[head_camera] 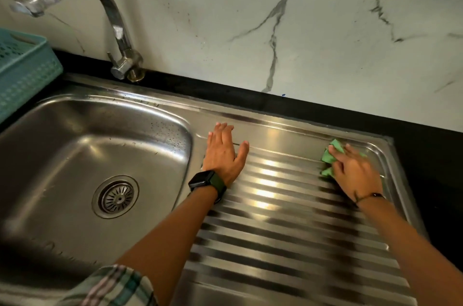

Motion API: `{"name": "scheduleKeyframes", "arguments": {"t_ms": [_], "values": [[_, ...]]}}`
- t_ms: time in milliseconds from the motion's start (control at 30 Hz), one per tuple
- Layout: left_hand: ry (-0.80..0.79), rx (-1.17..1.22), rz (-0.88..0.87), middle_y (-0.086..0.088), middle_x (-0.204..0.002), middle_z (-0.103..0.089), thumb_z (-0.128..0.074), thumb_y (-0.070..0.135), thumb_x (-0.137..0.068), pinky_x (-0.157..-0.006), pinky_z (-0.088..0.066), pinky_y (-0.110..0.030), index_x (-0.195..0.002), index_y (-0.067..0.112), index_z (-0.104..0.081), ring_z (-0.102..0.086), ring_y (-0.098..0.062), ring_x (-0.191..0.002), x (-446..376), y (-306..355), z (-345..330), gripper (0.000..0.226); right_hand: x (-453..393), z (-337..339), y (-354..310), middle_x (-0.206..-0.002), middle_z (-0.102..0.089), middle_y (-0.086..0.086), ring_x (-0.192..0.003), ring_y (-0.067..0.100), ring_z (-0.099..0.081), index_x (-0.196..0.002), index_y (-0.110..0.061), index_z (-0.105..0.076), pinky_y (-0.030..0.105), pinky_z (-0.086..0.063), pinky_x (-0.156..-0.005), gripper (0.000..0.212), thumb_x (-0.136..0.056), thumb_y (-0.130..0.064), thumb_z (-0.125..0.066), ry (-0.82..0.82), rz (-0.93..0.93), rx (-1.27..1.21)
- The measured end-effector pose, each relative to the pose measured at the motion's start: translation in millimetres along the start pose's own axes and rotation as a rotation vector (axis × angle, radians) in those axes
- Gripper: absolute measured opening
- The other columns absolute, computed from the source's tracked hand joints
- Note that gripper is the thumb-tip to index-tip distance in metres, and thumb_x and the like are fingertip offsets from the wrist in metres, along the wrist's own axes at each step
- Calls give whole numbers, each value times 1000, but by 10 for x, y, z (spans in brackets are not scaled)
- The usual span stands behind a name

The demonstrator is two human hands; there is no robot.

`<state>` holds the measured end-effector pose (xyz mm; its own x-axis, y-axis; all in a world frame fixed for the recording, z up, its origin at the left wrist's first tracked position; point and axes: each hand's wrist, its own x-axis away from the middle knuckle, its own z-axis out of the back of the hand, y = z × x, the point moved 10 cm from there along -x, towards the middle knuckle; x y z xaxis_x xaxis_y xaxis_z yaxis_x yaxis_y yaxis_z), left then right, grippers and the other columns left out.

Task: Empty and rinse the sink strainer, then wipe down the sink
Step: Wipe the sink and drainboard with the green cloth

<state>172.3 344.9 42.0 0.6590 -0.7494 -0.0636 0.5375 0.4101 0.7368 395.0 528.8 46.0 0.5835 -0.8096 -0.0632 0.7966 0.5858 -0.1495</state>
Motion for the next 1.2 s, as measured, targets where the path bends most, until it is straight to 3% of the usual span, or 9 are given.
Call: {"name": "scheduleKeyframes", "arguments": {"t_ms": [133, 267, 367, 467, 567, 733, 933, 1100, 1200], "values": [[34, 56, 41, -12, -147, -28, -41, 39, -91, -109, -30, -51, -136, 12, -28, -28, -31, -135, -51, -80, -13, 54, -47, 10, 37, -113, -65, 18, -113, 37, -43, -116, -12, -62, 40, -39, -94, 32, -87, -15, -49, 70, -195, 8], [48, 80, 66, -13, -144, -32, -37, 54, -81, -102, -39, -54, -136, 19, -25, -36, -33, -130, -88, -164, -40, 66, -236, -97, -365, -123, -51, 17, -117, 33, -39, -115, -7, -58, 39, -30, -99, 32, -86, -18, -52, 93, -357, -64], [70, 97, 44, -12, -144, -32, -36, 57, -79, -99, -41, -55, -135, 23, -25, -38, -32, -129, -93, -150, -64, 67, -268, -304, -1008, -126, -48, 7, -118, 22, -36, -116, -12, -54, 29, -22, -101, 27, -96, -21, -38, 106, -363, -235], [144, 185, 43, -13, -139, -40, -33, 58, -76, -95, -45, -49, -132, 22, -29, -47, -29, -120, -81, -156, 17, 67, -302, -432, -2011, -129, -48, 11, -120, 27, -38, -119, -10, -51, 39, -26, -106, 30, -96, -21, -36, 86, 44, -244], [277, 353, 74, -14, -125, -51, -38, 47, -75, -86, -47, -38, -126, 15, -38, -53, -23, -105, -52, -195, 189, 60, -321, -579, -2692, -139, -43, 4, -130, 25, -32, -128, -17, -46, 39, -22, -108, 35, -96, -28, -37, -75, 465, -128], [311, 348, 70, -15, -125, -49, -42, 31, -79, -85, -45, -36, -126, 11, -39, -49, -21, -104, 4, -119, 249, 51, -280, -657, -2859, -151, -31, 0, -144, 22, -11, -136, -21, -42, 42, -2, -117, 41, -96, -31, -37, -171, 762, 45], [180, 291, 124, -18, -136, -41, -35, 42, -80, -98, -40, -46, -135, 18, -29, -47, -33, -118, 9, -170, 174, 60, -391, -294, -2007, -146, -40, -10, -145, 23, -11, -130, -32, -48, 57, 8, -112, 39, -92, -24, -43, -47, 738, 203], [129, 284, 109, -18, -138, -38, -35, 44, -81, -100, -40, -52, -135, 21, -27, -46, -34, -119, 26, -131, 143, 60, -358, -48, -547, -144, -43, -8, -145, 22, -14, -130, -30, -49, 48, 12, -113, 48, -86, -11, -53, -101, 530, 185], [134, 241, 92, -20, -135, -40, -35, 45, -82, -94, -39, -42, -136, 19, -28, -47, -34, -118, 21, -125, 154, 61, -286, 79, 430, -146, -41, -7, -144, 19, -14, -132, -30, -47, 44, 8, -115, 53, -84, -7, -55, -154, 348, 280]]}}
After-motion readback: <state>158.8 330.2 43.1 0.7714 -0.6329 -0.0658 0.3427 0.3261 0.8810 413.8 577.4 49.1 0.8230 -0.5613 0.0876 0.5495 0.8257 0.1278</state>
